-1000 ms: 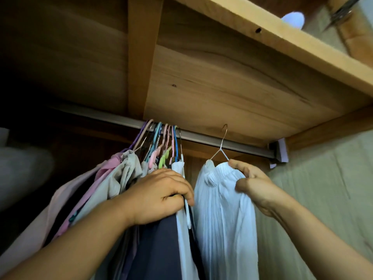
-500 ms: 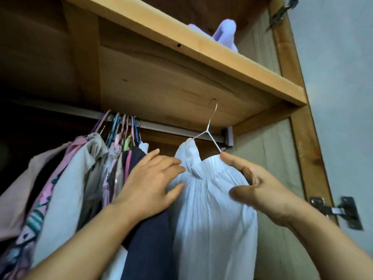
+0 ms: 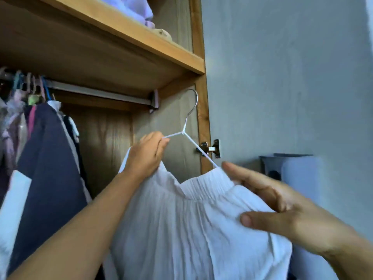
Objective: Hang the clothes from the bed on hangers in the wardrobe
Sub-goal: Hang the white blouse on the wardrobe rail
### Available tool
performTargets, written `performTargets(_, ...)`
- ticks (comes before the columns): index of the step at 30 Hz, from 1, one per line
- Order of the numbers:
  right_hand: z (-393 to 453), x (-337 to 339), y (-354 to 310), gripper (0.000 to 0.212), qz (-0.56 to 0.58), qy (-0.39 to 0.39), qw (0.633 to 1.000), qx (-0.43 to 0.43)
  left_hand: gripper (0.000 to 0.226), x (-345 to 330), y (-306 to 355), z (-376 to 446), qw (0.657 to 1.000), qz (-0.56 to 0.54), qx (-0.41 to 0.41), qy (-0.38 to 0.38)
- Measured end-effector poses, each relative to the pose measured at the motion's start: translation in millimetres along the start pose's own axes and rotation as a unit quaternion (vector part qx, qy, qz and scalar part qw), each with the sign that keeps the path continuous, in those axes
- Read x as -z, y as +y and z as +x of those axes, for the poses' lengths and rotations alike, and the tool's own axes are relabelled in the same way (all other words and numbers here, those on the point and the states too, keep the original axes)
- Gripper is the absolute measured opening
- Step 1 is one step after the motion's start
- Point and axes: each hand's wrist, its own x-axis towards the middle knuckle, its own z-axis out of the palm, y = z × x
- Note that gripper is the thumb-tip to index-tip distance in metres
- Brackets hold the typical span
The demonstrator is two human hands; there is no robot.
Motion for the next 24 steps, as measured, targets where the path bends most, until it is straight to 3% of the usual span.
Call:
performTargets(6,-90,17,-20,0.064,-0.102,0.082,0.979,-0.154,0.046,-22,62,-71,0.999,-0.014,0.012,0.030)
performTargets(10,-135,19,-40,0.061,-0.220,0.097,0.949,-0.202,0.037,-24,119,-111,0.996,-0.071,-0.046,0.038)
performTargets(13,-166,21,-48,0.062,-0.312,0.128,0.910,-0.243,0.037,-26,164,-137,0.991,-0.112,-0.075,0.004)
performTargets(18,-231,12,-66,0.033,-0.412,0.164,0.829,-0.342,0.043,-37,232,-174,0.977,-0.175,-0.104,-0.060)
performTargets(24,-317,-26,-73,0.009,-0.466,0.399,0.695,-0.374,0.044,-48,329,-211,0.907,-0.365,-0.190,-0.088)
